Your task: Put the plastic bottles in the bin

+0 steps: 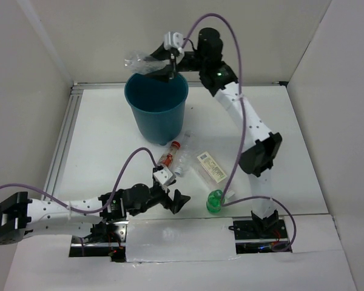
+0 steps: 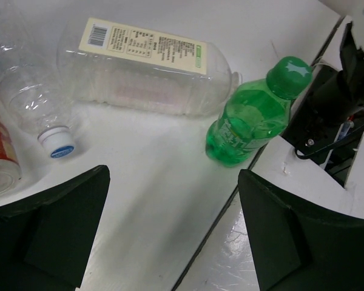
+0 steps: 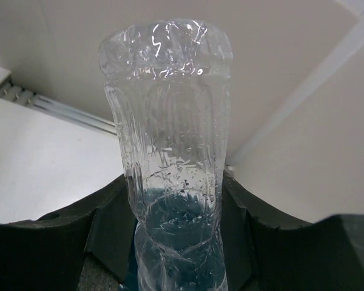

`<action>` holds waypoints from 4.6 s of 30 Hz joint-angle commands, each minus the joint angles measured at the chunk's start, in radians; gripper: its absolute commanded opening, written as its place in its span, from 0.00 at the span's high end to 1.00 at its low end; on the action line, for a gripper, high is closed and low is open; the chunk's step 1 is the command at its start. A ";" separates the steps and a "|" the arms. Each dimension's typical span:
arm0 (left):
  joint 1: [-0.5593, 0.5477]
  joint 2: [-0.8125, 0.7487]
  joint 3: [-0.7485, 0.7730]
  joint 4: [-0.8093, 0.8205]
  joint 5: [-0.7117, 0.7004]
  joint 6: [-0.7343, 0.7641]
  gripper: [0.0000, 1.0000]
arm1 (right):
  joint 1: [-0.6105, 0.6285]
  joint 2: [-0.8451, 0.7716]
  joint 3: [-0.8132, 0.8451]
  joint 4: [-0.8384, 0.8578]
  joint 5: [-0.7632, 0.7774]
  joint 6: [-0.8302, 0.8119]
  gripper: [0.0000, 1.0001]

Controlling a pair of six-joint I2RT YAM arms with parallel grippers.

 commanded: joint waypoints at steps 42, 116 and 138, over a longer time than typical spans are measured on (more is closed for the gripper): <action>-0.147 0.589 0.410 0.411 -0.058 0.417 1.00 | -0.822 -0.910 -1.299 -0.457 -0.116 -0.140 0.09; 0.234 0.426 0.370 -0.448 -0.439 -0.021 0.00 | -0.265 -0.586 -0.623 0.006 0.341 0.137 1.00; 0.404 0.608 0.391 -0.245 -0.318 0.087 0.00 | -0.084 -0.071 -0.091 0.026 0.399 0.466 0.00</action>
